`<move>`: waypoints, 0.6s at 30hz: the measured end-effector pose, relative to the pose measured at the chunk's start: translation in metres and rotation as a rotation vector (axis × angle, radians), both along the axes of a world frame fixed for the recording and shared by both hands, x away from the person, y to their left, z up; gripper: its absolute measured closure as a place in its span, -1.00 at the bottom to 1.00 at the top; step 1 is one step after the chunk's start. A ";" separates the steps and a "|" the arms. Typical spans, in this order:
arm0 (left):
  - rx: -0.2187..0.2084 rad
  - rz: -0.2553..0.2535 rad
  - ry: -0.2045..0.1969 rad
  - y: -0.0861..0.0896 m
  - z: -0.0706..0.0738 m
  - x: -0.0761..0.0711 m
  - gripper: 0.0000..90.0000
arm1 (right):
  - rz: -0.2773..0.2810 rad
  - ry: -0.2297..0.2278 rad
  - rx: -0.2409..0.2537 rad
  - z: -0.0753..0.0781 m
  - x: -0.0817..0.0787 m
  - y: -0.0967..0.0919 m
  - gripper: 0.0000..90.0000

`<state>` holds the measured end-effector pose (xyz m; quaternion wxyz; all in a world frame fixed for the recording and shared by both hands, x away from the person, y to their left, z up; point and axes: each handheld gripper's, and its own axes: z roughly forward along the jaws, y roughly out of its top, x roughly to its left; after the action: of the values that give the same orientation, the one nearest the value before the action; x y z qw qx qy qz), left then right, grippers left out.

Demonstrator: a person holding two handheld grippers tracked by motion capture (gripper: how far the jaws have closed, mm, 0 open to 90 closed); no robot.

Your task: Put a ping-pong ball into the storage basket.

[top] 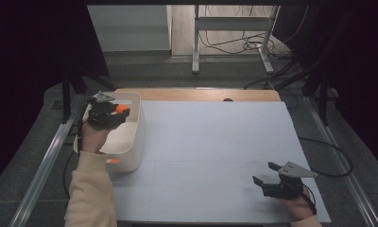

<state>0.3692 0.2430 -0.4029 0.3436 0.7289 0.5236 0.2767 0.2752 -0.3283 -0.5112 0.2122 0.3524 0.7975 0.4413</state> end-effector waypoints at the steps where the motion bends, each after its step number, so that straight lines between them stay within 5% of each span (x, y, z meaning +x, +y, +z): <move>1: 0.029 0.030 -0.010 -0.003 0.001 0.000 -0.26 | 0.000 0.001 0.000 0.000 0.000 0.000 -0.63; 4: 0.024 0.027 -0.025 -0.004 0.004 -0.002 -0.54 | 0.001 0.002 -0.002 0.000 0.000 0.000 -0.63; 9: 0.002 0.008 -0.043 -0.005 0.008 -0.006 -0.58 | 0.001 0.000 -0.002 0.000 0.000 0.000 -0.63; 18: -0.102 -0.088 -0.059 -0.011 0.013 -0.014 -0.60 | -0.006 0.003 0.008 0.000 0.001 -0.001 -0.63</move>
<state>0.3550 0.2322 -0.3896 0.4075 0.7242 0.4941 0.2557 0.2759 -0.3295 -0.5109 0.2109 0.3563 0.7950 0.4434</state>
